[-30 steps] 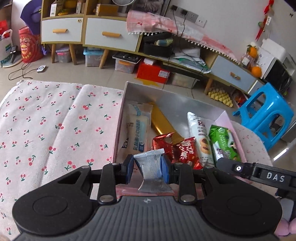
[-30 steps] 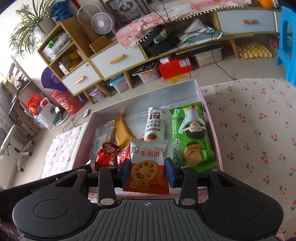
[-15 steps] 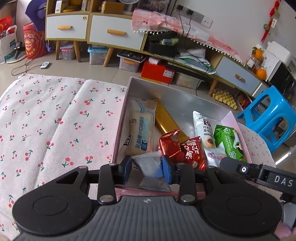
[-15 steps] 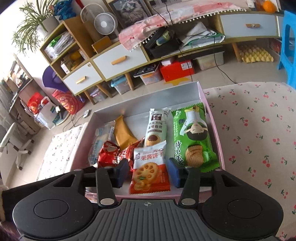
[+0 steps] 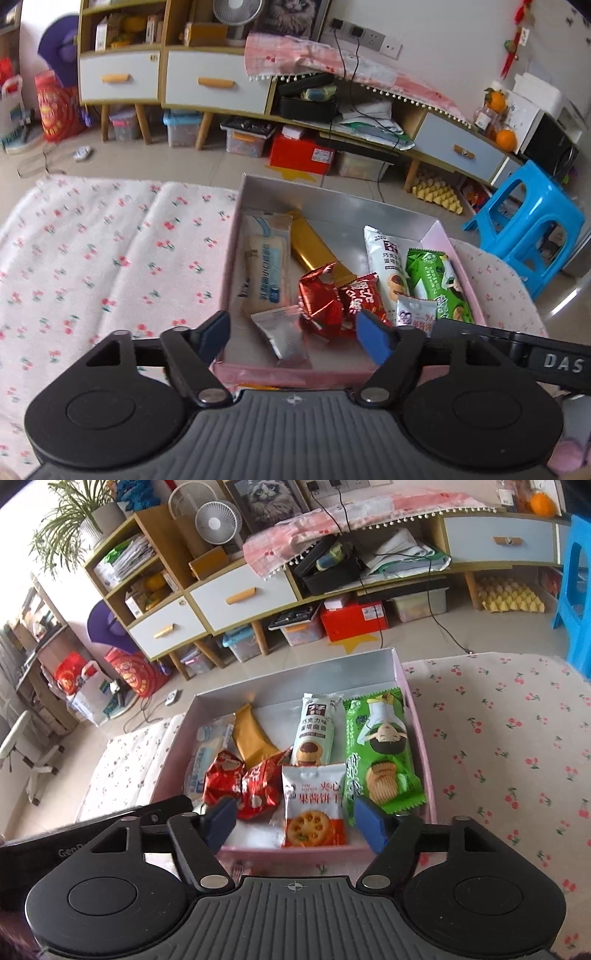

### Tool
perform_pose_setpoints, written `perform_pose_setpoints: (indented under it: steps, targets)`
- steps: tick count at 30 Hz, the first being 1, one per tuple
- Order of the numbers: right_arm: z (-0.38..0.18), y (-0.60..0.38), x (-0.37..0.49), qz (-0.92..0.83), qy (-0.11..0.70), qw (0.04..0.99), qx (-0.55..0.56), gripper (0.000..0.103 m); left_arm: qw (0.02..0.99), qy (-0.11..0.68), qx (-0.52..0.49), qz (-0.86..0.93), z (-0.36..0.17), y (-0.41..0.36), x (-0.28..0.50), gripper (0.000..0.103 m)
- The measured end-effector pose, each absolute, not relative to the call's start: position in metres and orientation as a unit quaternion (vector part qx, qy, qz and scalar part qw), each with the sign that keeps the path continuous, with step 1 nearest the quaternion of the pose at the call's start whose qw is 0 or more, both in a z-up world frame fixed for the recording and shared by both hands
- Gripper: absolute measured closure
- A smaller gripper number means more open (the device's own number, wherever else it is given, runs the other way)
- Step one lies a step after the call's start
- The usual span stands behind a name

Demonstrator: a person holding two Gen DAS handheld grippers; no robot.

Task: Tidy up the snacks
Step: 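Move both grippers back to the table toward the bread stick and pink bar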

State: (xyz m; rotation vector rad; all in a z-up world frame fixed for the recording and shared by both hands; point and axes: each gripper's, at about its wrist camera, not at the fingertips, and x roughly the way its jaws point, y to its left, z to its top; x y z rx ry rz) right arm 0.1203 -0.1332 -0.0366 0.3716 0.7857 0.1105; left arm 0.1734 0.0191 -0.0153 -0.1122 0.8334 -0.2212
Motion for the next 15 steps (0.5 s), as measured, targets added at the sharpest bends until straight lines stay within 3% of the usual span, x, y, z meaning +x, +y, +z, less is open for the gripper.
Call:
perform_pose_setpoints:
  steps: [9, 15]
  targets:
    - [-0.016, -0.129, 0.089, 0.033, 0.406, 0.902, 0.140, 0.017, 0.906, 0.415, -0.026, -0.076, 0.000, 0.027, 0.145, 0.005]
    - [-0.008, -0.122, 0.066, 0.026, 0.419, 0.900, 0.114, 0.014, 0.899, 0.433, -0.013, -0.059, 0.004, 0.030, 0.127, 0.002]
